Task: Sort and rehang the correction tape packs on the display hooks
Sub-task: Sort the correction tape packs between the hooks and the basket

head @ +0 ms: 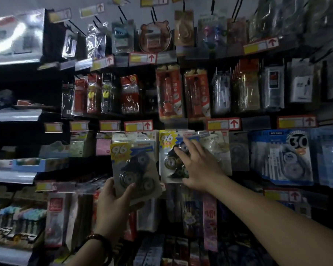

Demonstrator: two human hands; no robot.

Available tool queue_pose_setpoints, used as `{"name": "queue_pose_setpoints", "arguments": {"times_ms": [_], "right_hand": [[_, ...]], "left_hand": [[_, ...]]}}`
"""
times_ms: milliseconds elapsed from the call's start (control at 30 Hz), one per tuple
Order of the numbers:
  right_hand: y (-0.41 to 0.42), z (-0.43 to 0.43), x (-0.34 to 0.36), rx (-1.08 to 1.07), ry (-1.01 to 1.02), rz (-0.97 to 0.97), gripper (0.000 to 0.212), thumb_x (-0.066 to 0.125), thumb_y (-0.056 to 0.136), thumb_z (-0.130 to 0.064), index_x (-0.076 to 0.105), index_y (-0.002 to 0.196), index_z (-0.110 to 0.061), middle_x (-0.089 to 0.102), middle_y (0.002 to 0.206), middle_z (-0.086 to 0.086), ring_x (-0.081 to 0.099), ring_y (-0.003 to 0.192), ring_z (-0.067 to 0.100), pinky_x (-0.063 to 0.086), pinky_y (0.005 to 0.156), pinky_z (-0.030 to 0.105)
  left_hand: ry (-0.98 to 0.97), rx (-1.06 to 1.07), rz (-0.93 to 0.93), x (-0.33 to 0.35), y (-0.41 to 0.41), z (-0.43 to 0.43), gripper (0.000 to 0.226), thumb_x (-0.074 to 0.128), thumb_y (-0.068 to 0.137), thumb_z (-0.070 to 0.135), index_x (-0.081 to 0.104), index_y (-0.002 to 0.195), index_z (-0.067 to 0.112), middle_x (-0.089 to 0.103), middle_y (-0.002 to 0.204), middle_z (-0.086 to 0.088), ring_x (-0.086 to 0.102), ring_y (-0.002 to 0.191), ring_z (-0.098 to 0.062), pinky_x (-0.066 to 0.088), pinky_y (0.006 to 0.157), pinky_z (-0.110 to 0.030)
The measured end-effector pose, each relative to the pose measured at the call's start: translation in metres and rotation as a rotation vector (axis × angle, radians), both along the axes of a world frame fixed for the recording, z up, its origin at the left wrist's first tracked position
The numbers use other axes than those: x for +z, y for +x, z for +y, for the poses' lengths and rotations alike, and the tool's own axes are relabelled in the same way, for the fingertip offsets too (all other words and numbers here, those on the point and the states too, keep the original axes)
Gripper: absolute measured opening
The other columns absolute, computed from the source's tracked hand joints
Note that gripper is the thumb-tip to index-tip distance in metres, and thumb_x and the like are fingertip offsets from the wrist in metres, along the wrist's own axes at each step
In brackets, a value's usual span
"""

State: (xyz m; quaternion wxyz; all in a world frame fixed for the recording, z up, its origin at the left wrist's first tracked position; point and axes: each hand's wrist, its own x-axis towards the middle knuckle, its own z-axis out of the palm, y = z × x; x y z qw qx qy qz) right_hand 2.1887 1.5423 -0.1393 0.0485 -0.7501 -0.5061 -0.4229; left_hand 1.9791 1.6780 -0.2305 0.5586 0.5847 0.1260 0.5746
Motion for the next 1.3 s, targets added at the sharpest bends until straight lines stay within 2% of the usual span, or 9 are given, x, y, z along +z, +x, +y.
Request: {"name": "queue_pose_setpoints", "arguments": {"times_ms": [100, 233, 400, 567, 767, 933, 1033, 1200, 1300], "right_hand": [[0.001, 0.007, 0.008, -0.044, -0.017, -0.068, 0.109, 0.079, 0.081, -0.05, 0.019, 0.167, -0.02, 0.004, 0.173, 0.021, 0.006, 0.159, 0.042, 0.023, 0.128, 0.054], [0.003, 0.006, 0.007, -0.055, -0.012, -0.109, 0.104, 0.078, 0.082, -0.047, 0.025, 0.166, -0.018, 0.01, 0.172, 0.023, 0.01, 0.159, 0.044, 0.026, 0.126, 0.057], [0.0, 0.009, 0.015, -0.078, -0.034, -0.115, 0.106, 0.077, 0.083, -0.052, 0.019, 0.167, -0.02, 0.006, 0.173, 0.022, 0.008, 0.159, 0.043, 0.026, 0.126, 0.056], [-0.003, 0.013, 0.019, -0.095, -0.035, -0.095, 0.109, 0.071, 0.08, -0.063, 0.017, 0.166, -0.022, 0.007, 0.172, 0.021, 0.009, 0.157, 0.042, 0.025, 0.126, 0.055], [-0.005, 0.01, 0.025, -0.06, -0.006, -0.014, 0.109, 0.066, 0.072, -0.073, 0.026, 0.165, -0.03, 0.017, 0.17, 0.015, 0.018, 0.154, 0.035, 0.027, 0.124, 0.051], [-0.002, 0.015, 0.024, -0.149, -0.088, -0.037, 0.108, 0.073, 0.077, -0.059, 0.02, 0.166, -0.027, 0.01, 0.171, 0.018, 0.015, 0.155, 0.039, 0.025, 0.124, 0.052], [-0.004, 0.018, 0.023, -0.16, -0.101, -0.018, 0.101, 0.072, 0.083, -0.052, 0.02, 0.165, -0.024, 0.006, 0.172, 0.02, 0.016, 0.155, 0.041, 0.023, 0.125, 0.052], [-0.017, 0.01, 0.016, -0.029, -0.061, 0.048, 0.074, 0.062, 0.093, -0.039, 0.036, 0.158, -0.016, 0.018, 0.17, 0.019, 0.02, 0.155, 0.037, 0.024, 0.125, 0.049], [-0.027, -0.001, 0.004, 0.206, 0.021, 0.019, 0.072, 0.061, 0.093, -0.049, 0.044, 0.154, -0.016, 0.038, 0.162, 0.013, 0.034, 0.15, 0.031, 0.035, 0.121, 0.047]], "left_hand": [[0.007, -0.021, -0.004, 0.002, 0.003, 0.001, 0.023, 0.07, 0.098, 0.001, 0.064, 0.12, 0.002, 0.077, 0.109, -0.014, 0.081, 0.083, -0.014, 0.063, 0.055, -0.027], [-0.023, -0.048, -0.024, 0.004, 0.006, 0.002, 0.021, 0.069, 0.099, 0.003, 0.064, 0.119, 0.005, 0.077, 0.112, -0.015, 0.079, 0.097, -0.032, 0.068, 0.064, -0.044], [-0.015, -0.081, -0.04, 0.004, 0.009, 0.005, 0.019, 0.07, 0.098, 0.004, 0.066, 0.116, 0.01, 0.08, 0.104, -0.007, 0.082, 0.092, -0.026, 0.068, 0.065, -0.045], [-0.007, -0.1, -0.038, 0.002, 0.009, 0.004, 0.018, 0.072, 0.097, 0.006, 0.066, 0.114, 0.01, 0.081, 0.104, -0.005, 0.081, 0.095, -0.028, 0.068, 0.068, -0.05], [-0.025, -0.123, -0.047, 0.0, 0.005, 0.008, 0.017, 0.072, 0.098, 0.006, 0.067, 0.114, 0.01, 0.08, 0.107, -0.009, 0.081, 0.096, -0.032, 0.067, 0.068, -0.052], [-0.024, -0.173, -0.035, -0.001, 0.008, 0.016, 0.018, 0.073, 0.097, 0.01, 0.075, 0.101, 0.027, 0.081, 0.107, -0.004, 0.082, 0.095, -0.031, 0.067, 0.07, -0.054], [-0.052, -0.195, -0.037, -0.002, 0.013, 0.021, 0.014, 0.075, 0.097, 0.014, 0.075, 0.105, 0.025, 0.08, 0.113, -0.008, 0.081, 0.099, -0.035, 0.066, 0.074, -0.059], [-0.062, -0.237, -0.013, -0.003, 0.015, 0.024, 0.024, 0.08, 0.09, 0.027, 0.074, 0.113, 0.028, 0.08, 0.116, -0.006, 0.081, 0.101, -0.035, 0.066, 0.077, -0.06], [-0.078, -0.242, -0.015, -0.002, 0.018, 0.021, 0.019, 0.075, 0.098, 0.019, 0.075, 0.114, 0.03, 0.08, 0.117, -0.005, 0.081, 0.101, -0.035, 0.066, 0.076, -0.06]]}}
